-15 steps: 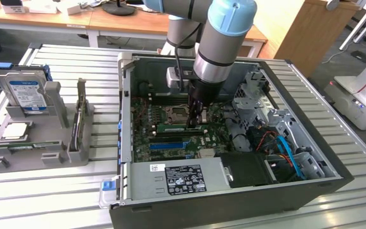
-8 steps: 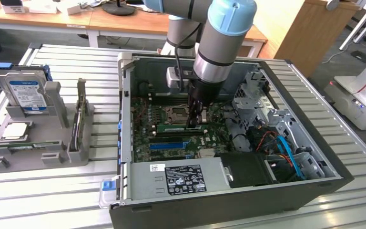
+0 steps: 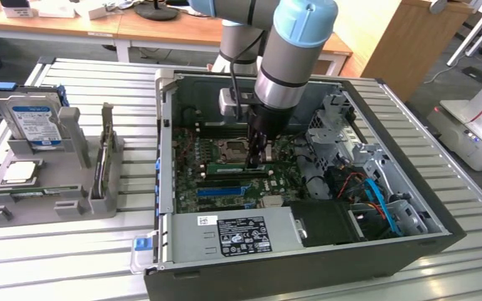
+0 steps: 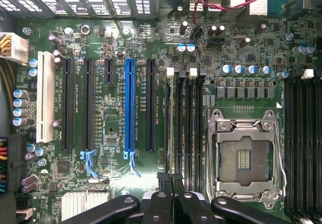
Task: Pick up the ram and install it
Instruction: 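Insert the ram into the slot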
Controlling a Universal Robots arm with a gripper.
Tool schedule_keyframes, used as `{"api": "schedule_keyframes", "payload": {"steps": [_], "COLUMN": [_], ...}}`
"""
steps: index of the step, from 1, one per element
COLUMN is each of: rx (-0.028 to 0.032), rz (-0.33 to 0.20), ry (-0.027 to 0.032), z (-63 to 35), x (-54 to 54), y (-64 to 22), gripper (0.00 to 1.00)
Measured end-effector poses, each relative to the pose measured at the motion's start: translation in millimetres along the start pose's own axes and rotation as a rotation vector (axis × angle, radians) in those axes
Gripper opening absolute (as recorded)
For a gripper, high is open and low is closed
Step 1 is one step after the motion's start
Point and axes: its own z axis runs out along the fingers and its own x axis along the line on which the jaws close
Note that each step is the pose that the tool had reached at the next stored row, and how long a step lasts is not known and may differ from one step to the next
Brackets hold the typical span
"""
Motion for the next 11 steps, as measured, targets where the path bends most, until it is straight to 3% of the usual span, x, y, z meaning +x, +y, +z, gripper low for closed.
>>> {"api": "schedule_keyframes", "payload": {"steps": [11], "rx": [0.0], "rz": [0.0], "ry": [0.0], "z": [1.2], "x": [-1.0], "y": [-0.1], "gripper": [0.12]}}
